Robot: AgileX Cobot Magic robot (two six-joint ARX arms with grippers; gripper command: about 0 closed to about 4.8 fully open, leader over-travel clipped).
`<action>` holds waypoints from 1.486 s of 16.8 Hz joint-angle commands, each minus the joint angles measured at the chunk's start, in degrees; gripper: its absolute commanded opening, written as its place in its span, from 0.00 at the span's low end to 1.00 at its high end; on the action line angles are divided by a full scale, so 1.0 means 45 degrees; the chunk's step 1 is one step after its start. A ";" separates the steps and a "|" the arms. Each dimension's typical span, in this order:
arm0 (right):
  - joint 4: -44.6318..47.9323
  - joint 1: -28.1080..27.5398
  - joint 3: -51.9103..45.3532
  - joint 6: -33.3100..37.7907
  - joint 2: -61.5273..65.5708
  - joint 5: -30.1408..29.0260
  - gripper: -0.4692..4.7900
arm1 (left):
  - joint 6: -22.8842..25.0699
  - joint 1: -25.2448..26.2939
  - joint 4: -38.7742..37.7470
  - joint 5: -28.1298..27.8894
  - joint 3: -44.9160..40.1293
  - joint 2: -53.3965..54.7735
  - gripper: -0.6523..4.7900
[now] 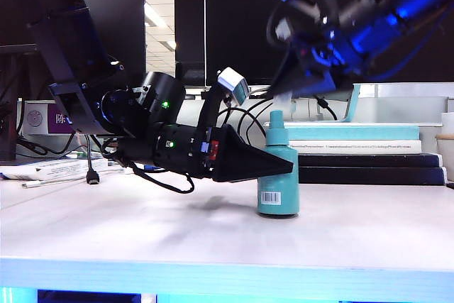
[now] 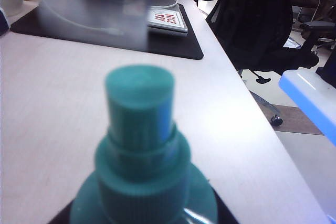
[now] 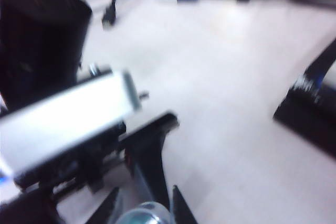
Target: Pick up the sprayer with the left hand, pick up its lid with the right hand then put the lid on the sprayer.
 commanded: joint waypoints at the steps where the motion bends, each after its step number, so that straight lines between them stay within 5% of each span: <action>1: 0.0107 0.0019 0.0078 -0.0049 0.0044 -0.0248 0.31 | 0.0010 -0.0015 -0.0423 -0.0330 -0.0039 0.0058 0.56; 18: -0.0219 0.0019 0.0083 0.0010 0.0146 -0.0534 0.32 | 0.0005 -0.0019 -0.0505 -0.0325 -0.0039 0.0058 0.55; 20: -0.0155 0.0019 0.0083 -0.0053 0.0146 -0.0534 0.60 | 0.0005 -0.0019 -0.0515 -0.0325 -0.0039 0.0058 0.55; 22: -0.0078 0.0019 0.0083 -0.0053 0.0146 -0.0520 0.64 | 0.0005 -0.0019 -0.0563 -0.0330 -0.0039 0.0058 0.55; 24: 0.0238 0.0019 0.0083 -0.0083 0.0146 -0.0481 0.85 | 0.0005 -0.0015 -0.0641 -0.0335 -0.0039 0.0058 0.56; 25: 0.0321 0.0019 0.0083 -0.0083 0.0146 -0.0481 0.86 | 0.0005 -0.0015 -0.0641 -0.0330 -0.0039 0.0058 0.56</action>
